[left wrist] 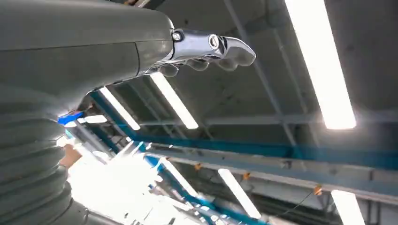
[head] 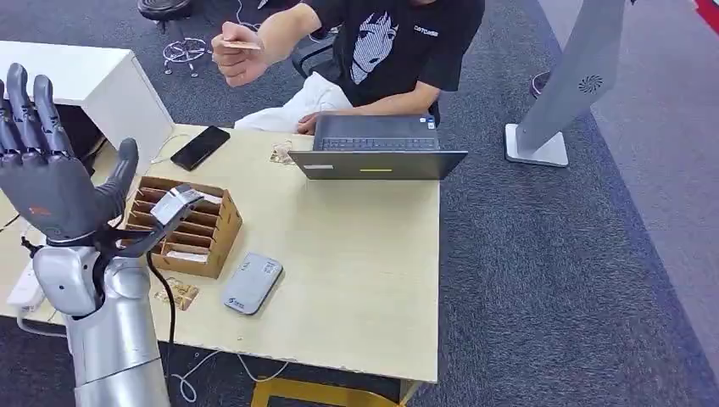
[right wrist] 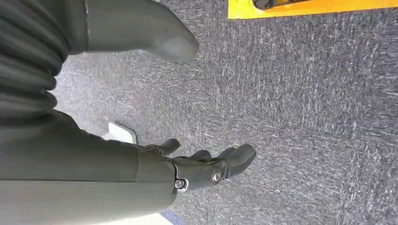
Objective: Pass the card to the sensor for recognition and then transmit it.
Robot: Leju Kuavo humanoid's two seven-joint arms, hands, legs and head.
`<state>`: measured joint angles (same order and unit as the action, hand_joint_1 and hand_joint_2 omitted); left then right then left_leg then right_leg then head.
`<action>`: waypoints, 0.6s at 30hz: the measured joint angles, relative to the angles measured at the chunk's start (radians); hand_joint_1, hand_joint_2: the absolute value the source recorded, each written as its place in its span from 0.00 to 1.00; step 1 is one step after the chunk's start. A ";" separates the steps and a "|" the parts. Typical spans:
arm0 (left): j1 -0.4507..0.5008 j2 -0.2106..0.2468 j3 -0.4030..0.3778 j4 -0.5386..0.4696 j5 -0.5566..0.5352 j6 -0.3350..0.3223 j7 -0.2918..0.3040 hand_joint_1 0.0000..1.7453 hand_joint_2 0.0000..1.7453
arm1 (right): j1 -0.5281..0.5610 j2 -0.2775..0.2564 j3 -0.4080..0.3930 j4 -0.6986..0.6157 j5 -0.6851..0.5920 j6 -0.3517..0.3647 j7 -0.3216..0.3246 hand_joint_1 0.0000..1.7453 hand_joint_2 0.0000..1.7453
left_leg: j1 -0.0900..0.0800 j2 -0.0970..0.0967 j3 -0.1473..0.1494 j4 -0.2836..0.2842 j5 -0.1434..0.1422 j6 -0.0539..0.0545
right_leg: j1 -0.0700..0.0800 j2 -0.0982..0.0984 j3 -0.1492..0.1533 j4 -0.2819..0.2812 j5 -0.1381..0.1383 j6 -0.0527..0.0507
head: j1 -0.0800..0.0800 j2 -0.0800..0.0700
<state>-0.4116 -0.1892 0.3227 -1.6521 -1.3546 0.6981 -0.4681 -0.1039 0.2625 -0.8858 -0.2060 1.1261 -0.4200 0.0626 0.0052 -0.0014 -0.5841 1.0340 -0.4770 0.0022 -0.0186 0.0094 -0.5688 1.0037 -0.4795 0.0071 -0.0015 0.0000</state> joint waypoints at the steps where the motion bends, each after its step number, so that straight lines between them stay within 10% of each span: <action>1: 0.000 0.004 0.001 0.011 -0.001 0.000 0.003 0.00 1.00 | -0.001 0.000 0.000 0.000 0.000 0.000 0.000 0.00 1.00 | 0.000 -0.001 0.000 0.000 0.000 0.000 | 0.000 0.000 0.000 0.000 0.000 0.000 | 0.000 0.000; 13: -0.040 0.081 0.029 0.166 -0.008 0.001 0.071 0.00 1.00 | -0.011 0.000 -0.002 0.000 -0.002 0.002 0.011 0.00 1.00 | 0.000 0.000 -0.001 0.000 0.000 0.000 | 0.000 0.000 0.000 0.000 0.000 0.000 | 0.000 0.000; 18: -0.066 0.070 0.099 0.178 0.054 0.002 -0.171 0.00 1.00 | -0.014 0.000 0.000 0.000 0.021 0.010 0.014 0.00 1.00 | 0.000 0.000 -0.001 0.000 0.000 0.000 | 0.000 0.000 0.000 0.000 0.000 0.000 | 0.000 0.000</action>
<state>-0.4775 -0.1194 0.4214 -1.4744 -1.3005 0.7000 -0.6390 -0.1179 0.2625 -0.8862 -0.2064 1.1471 -0.4105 0.0767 0.0049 -0.0018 -0.5847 1.0340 -0.4772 0.0024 -0.0189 0.0092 -0.5688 1.0037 -0.4796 0.0073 -0.0015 0.0000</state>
